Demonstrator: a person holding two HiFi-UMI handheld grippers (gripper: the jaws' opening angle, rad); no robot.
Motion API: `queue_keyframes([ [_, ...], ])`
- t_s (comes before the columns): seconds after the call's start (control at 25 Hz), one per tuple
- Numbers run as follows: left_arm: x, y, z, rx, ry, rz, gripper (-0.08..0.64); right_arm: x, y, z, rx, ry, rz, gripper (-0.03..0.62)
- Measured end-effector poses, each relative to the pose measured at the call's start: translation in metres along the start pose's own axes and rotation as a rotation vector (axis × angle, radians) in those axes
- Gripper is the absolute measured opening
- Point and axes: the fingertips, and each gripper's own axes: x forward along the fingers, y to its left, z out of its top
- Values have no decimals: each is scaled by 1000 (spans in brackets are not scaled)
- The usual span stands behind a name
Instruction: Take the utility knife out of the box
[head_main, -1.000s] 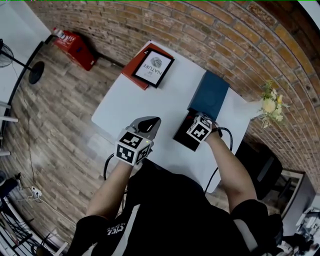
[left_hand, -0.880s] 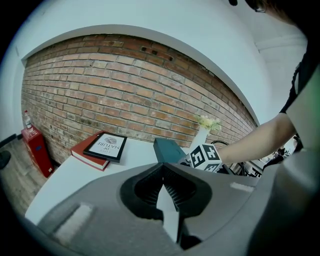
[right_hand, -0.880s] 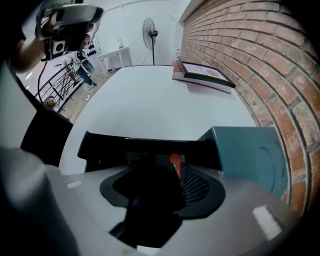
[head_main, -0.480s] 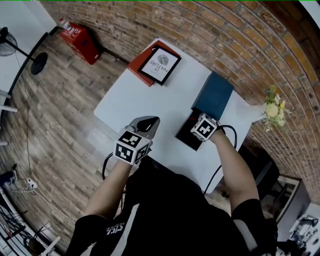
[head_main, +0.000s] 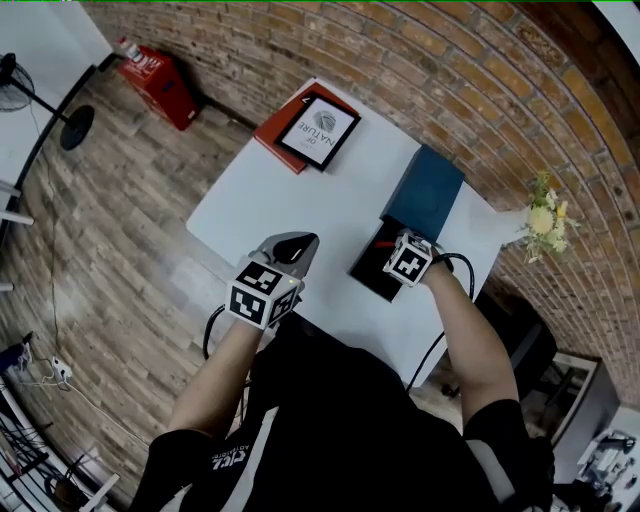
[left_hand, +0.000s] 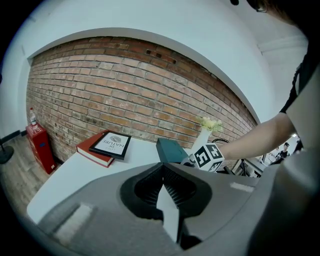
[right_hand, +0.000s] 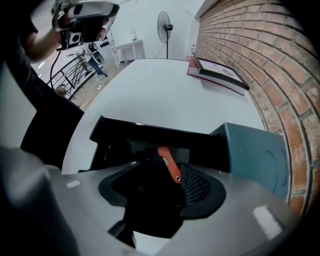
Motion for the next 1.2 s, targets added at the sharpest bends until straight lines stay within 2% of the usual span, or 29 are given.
queue_keyframes([
  [0.16,-1,2,1,-3,-1,9,8,-2,2,2,-9,10,14,232],
  [0.48,-2,4,1,-11,-8,14,8,-1,13,1,-53,28,45,149],
  [0.64,0,4,-1,-10,-7,12,8,3,21,1,-102,23,48,55],
  [0.76,2,2,0,-6,-7,5,8,3,19,-2,-113,15,14,54],
  [1.0,6,-6,0,5,4,-25,8,-10,30,5,-96,-37,18,54],
  [1.2,21,-23,0,29,29,-97,8,-40,29,20,-78,-117,-31,54],
])
